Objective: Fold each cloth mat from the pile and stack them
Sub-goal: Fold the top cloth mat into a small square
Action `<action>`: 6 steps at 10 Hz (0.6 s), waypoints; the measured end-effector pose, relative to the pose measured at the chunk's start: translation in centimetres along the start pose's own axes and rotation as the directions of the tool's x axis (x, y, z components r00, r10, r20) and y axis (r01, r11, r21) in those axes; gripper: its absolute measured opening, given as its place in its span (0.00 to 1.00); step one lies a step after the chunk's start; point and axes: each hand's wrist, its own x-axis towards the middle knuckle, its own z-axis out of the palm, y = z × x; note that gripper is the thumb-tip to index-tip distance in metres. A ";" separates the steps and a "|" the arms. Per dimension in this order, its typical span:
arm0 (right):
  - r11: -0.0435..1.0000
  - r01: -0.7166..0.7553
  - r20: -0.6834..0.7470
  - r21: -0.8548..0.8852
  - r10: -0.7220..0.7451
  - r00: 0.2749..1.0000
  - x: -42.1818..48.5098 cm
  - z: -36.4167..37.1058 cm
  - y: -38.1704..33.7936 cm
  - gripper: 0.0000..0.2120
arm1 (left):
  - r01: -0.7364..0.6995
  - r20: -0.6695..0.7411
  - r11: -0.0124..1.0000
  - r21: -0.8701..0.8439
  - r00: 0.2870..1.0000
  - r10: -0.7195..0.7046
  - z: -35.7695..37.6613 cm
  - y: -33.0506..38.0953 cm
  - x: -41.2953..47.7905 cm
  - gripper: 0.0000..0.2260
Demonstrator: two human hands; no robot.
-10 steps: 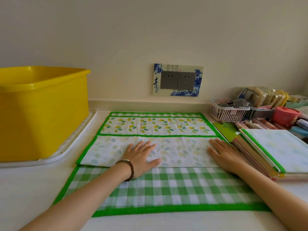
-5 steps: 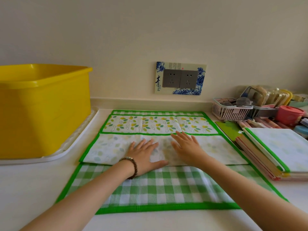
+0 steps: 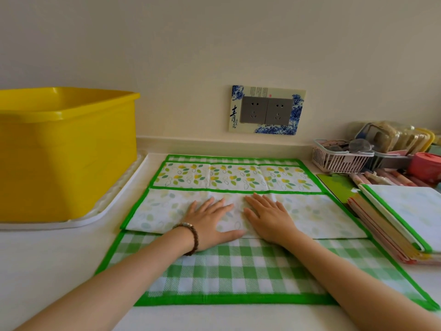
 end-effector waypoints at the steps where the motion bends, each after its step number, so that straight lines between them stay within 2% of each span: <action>1: 1.000 0.001 0.010 0.002 -0.001 1.000 0.0 -0.1 0.0 0.26 | -0.003 0.011 1.000 -0.012 1.000 0.003 -0.3 -1.3 -0.8 0.35; 5: 1.000 0.001 0.018 -0.006 -0.001 1.000 0.1 0.0 0.2 0.26 | 0.120 -0.032 0.991 -0.063 0.992 -0.123 -1.2 -8.5 -4.8 0.49; 6: 1.000 0.000 0.018 -0.008 0.000 1.000 0.0 0.0 0.2 0.26 | 0.128 0.011 0.987 -0.092 0.992 -0.128 -1.7 -8.3 -4.9 0.51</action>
